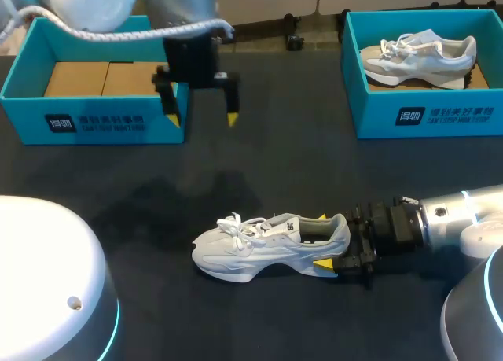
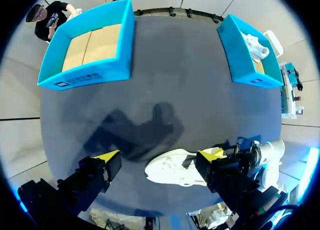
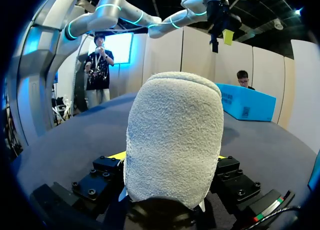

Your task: Take the shoe out of the shoebox, open the shoe tongue, remove and reinsert the insole, then place the shoe into the shoebox

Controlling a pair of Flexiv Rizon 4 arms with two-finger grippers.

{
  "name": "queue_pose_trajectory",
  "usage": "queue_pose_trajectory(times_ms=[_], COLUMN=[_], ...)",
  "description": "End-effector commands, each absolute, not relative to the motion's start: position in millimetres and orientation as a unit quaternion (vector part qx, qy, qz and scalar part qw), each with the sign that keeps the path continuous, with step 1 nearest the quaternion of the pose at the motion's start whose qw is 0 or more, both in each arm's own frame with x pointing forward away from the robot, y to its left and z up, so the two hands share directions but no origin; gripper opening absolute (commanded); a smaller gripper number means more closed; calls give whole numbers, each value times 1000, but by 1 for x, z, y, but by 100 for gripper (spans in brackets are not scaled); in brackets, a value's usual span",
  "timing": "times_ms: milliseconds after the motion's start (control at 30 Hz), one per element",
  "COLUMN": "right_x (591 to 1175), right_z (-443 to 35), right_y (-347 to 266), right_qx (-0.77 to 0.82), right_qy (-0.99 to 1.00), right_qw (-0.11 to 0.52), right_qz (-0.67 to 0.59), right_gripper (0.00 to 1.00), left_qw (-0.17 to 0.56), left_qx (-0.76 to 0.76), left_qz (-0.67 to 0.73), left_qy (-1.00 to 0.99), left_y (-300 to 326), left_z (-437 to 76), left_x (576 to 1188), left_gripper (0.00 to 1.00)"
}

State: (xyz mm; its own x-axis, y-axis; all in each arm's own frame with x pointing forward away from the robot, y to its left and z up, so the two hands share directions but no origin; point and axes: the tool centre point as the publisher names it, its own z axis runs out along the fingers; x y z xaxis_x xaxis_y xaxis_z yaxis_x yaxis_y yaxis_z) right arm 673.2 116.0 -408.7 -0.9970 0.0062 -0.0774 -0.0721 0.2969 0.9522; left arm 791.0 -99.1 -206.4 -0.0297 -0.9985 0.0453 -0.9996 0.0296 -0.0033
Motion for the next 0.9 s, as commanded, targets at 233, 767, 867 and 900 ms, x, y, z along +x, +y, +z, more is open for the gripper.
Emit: queue_pose_trajectory(times_ms=[233,767,867,900], right_x=[671,671,671,671], right_z=[-409,-409,-409,-409], right_y=[118,118,118,118], right_qx=[-21,-21,-21,-21], right_qy=[806,806,806,806], right_qw=[33,33,33,33], right_qz=[590,590,590,590], right_gripper=[0,0,0,0], left_qw=[12,53,52,51], left_qx=[697,687,685,683], left_qz=[17,11,-6,-3], left_qy=[-717,-725,-727,-728], left_y=[-103,-137,-154,-158], left_z=[-209,-222,-231,-234], left_x=[789,744,729,724], left_gripper=[100,100,100,100])
